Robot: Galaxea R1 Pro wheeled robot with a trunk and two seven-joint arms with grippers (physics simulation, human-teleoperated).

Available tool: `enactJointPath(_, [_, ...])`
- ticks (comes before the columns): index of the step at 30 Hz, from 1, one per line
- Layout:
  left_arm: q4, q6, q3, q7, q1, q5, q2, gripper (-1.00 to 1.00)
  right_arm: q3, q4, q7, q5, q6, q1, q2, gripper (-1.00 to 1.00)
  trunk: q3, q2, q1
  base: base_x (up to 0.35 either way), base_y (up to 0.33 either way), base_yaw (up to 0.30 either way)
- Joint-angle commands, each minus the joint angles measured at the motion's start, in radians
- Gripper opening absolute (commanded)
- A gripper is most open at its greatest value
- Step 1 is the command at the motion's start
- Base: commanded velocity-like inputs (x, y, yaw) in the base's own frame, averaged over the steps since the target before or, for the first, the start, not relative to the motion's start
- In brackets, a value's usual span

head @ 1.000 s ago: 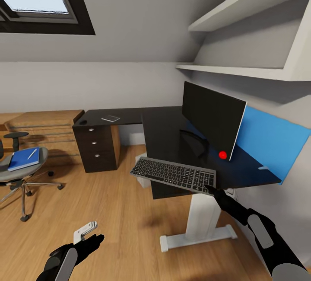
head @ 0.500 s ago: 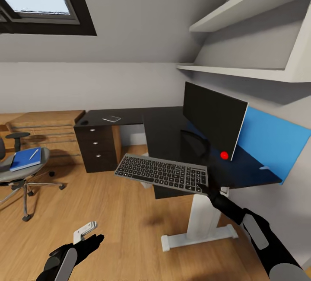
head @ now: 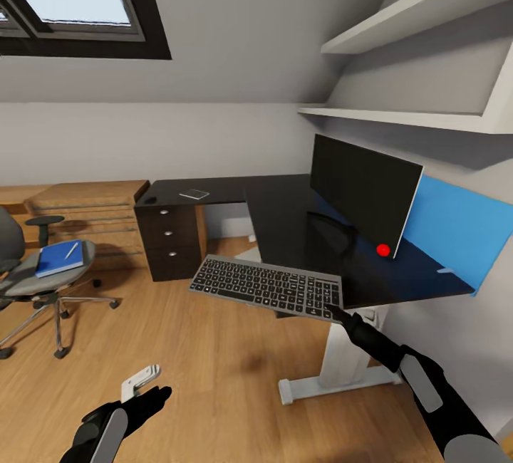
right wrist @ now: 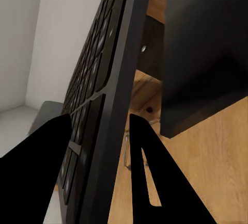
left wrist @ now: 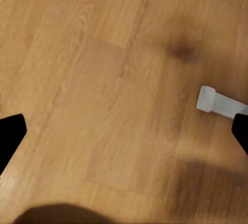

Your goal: In the bedroom, organize the workspace by keeping the computer under the desk, ensuring the monitor is on the desk, placing the keyboard on the desk next to the monitor, placing the mouse on the desk next to the keyboard, moving the folder from the swivel chair onto the desk next to the mouse, stacking the notebook on top of the folder with the pen on top of the notebook, and positioning the swivel chair next to the desk.

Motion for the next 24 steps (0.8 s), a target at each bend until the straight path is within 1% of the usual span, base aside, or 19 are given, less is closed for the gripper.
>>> enactJointPath(1, [-0.001, 0.004, 0.000, 0.008, 0.000, 0.011, 0.000, 1.00, 0.000, 0.000, 0.001, -0.006, 0.007, -0.001, 0.000, -1.00, -0.001, -0.001, 0.000, -0.011, 0.114, 0.000])
enactJointPath(10, [-0.001, 0.004, 0.000, 0.008, 0.000, 0.011, 0.000, 1.00, 0.003, -0.003, -0.001, -0.005, 0.003, -0.001, 0.001, -1.00, -0.001, -0.001, 0.000, 0.002, 0.286, 0.000])
enactJointPath(13, [0.000, 0.004, 0.000, 0.008, 0.000, 0.010, 0.000, 1.00, 0.003, -0.006, -0.004, -0.004, 0.001, -0.001, 0.003, -1.00, -0.001, -0.001, 0.000, 0.118, 0.244, 0.000])
enactJointPath(16, [0.000, 0.004, 0.000, 0.008, 0.000, 0.011, 0.000, 1.00, -0.004, -0.008, -0.026, -0.001, -0.008, -0.001, 0.035, -1.00, -0.001, -0.001, 0.000, 0.093, 0.095, 0.000])
enactJointPath(17, [0.001, 0.004, 0.000, 0.008, 0.000, 0.011, 0.000, 1.00, -0.008, -0.008, -0.065, -0.003, -0.022, -0.001, 0.051, -1.00, -0.001, -0.001, 0.000, 0.029, 0.029, 0.000])
enactJointPath(18, [0.002, 0.004, 0.000, 0.008, 0.000, 0.011, 0.000, 1.00, -0.009, -0.009, -0.079, -0.004, -0.028, -0.001, 0.057, -1.00, -0.001, -0.001, 0.000, 0.023, 0.023, 0.000])
enactJointPath(19, [0.006, 0.004, -0.001, 0.008, 0.000, 0.011, 0.000, 1.00, -0.011, -0.015, -0.113, -0.005, -0.044, -0.001, 0.080, -1.00, -0.001, -0.001, 0.000, 0.012, 0.012, 0.000])
enactJointPath(20, [0.007, 0.004, -0.001, 0.008, 0.000, 0.011, 0.000, 1.00, -0.012, -0.018, -0.121, -0.006, -0.051, -0.001, 0.089, -1.00, -0.001, -0.001, 0.000, 0.010, 0.010, 0.000])
enactJointPath(21, [0.009, 0.004, -0.001, 0.008, 0.000, 0.011, 0.000, 1.00, -0.015, -0.029, -0.132, -0.006, -0.065, -0.001, 0.109, -1.00, -0.001, -0.001, 0.000, 0.006, 0.006, 0.000])
enactJointPath(22, [0.010, 0.004, -0.001, 0.008, 0.000, 0.011, 0.000, 1.00, -0.016, -0.035, -0.137, -0.006, -0.073, -0.001, 0.118, -1.00, -0.001, -0.001, 0.000, 0.005, 0.005, 0.000])
enactJointPath(24, [0.012, 0.004, -0.002, 0.008, 0.000, 0.011, 0.000, 1.00, -0.016, -0.083, -0.150, -0.005, -0.116, -0.001, 0.147, -1.00, -0.001, -0.001, 0.000, 0.002, 0.002, 0.000])
